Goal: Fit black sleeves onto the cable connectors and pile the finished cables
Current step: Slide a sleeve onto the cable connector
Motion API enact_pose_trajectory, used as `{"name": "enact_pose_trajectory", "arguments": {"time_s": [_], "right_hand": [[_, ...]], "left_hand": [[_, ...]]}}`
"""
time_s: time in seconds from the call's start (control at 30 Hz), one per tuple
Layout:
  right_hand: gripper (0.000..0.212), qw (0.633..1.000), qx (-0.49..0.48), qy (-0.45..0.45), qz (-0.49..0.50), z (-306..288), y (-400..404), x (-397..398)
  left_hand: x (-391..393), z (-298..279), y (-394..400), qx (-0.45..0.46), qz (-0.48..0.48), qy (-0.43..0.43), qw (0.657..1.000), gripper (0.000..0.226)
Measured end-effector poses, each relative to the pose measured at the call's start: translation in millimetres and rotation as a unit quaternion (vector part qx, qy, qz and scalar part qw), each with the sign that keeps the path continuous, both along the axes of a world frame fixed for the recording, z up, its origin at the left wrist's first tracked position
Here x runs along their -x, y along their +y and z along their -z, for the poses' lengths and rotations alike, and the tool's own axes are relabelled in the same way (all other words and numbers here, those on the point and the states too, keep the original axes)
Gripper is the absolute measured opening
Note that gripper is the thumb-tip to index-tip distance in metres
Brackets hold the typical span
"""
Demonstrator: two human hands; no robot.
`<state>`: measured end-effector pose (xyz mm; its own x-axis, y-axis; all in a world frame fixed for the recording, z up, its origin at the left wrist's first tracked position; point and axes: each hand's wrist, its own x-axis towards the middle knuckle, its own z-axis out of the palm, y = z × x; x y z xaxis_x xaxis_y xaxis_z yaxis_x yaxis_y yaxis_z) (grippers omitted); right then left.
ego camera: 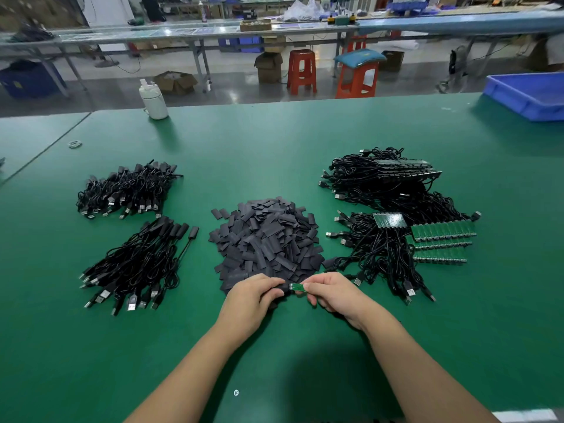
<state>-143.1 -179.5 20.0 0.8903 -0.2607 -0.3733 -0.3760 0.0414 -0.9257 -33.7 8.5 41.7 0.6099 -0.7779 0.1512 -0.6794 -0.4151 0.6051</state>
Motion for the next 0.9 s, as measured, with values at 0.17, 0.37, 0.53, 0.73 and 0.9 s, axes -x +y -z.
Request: {"name": "enact_pose_trajectory", "arguments": {"time_s": [0.17, 0.37, 0.53, 0.73, 0.9], "right_hand": [[0.019, 1.000, -0.004, -0.003, 0.001, 0.1, 0.0, 0.0], [0.020, 1.000, 0.003, 0.001, -0.008, 0.5, -0.7, 0.5], [0.020, 1.000, 0.003, 0.003, -0.004, 1.4, -0.6, -0.2], [0.019, 1.000, -0.007, 0.005, 0.000, 1.2, -0.5, -0.7], [0.020, 1.000, -0.015, 0.010, 0.003, 2.0, -2.4, -0.2]], "left_hand": [[0.4, 0.7, -2.6, 0.019, -0.004, 0.004, 1.000, 0.023], [-0.5, 2.0, -5.7, 0.016, -0.004, 0.009, 1.000, 0.025], [-3.8, 2.2, -5.4, 0.006, 0.024, 0.023, 0.999, 0.025], [-6.5, 2.3, -5.4, -0.001, 0.049, 0.010, 0.999, 0.027], [-6.7, 1.6, -7.4, -0.008, 0.055, 0.008, 0.998, 0.028]]}}
